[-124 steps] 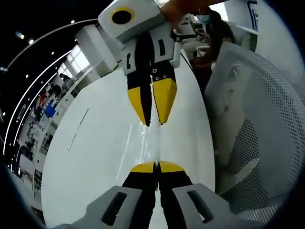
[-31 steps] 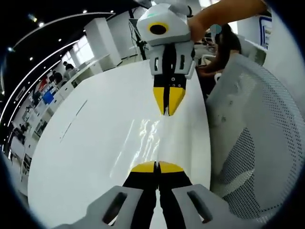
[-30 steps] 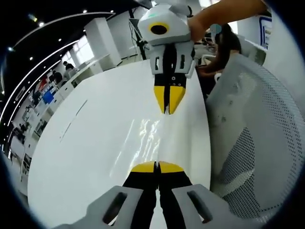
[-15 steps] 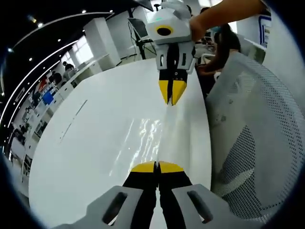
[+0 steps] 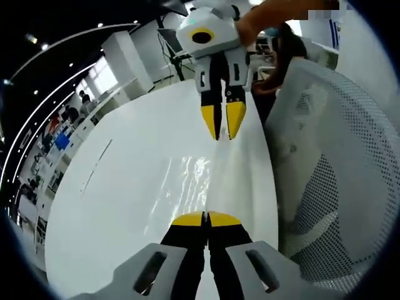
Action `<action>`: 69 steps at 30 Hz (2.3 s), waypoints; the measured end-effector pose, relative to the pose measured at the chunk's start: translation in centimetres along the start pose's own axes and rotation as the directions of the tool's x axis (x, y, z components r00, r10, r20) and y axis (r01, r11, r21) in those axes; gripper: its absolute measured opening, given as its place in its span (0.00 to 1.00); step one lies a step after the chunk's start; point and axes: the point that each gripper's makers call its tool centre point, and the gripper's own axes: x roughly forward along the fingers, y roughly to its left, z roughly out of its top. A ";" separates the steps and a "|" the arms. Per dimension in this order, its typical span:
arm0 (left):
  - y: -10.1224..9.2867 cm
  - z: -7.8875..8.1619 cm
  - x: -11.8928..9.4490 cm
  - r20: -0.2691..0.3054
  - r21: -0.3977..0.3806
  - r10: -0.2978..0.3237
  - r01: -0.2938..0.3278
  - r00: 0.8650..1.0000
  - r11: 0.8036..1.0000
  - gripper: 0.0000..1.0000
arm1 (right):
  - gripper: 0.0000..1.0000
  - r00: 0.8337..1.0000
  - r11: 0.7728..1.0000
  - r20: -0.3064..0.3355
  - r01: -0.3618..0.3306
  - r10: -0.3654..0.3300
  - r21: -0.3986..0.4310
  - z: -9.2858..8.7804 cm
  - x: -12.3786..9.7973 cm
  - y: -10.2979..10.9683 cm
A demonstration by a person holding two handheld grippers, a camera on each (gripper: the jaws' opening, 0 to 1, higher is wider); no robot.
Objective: Open the resealable bag by pulling the two sides of the seal apart until the entire bag opening is separated and visibly accessible.
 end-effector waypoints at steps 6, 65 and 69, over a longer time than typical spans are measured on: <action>0.0 0.1 0.0 0.006 0.005 0.005 -0.005 1.000 1.000 0.00 | 0.07 0.999 1.000 0.044 0.022 -0.022 0.012 1.5 -0.1 -0.8; -0.7 1.2 0.5 0.054 0.031 -0.044 0.043 0.998 0.999 0.00 | 0.00 0.999 0.986 -0.009 -0.043 0.045 0.160 -0.1 3.8 0.1; -0.6 1.1 0.4 0.055 0.020 -0.035 0.034 0.998 0.999 0.01 | 0.00 0.998 0.980 -0.020 -0.057 0.062 0.190 -0.2 3.9 0.5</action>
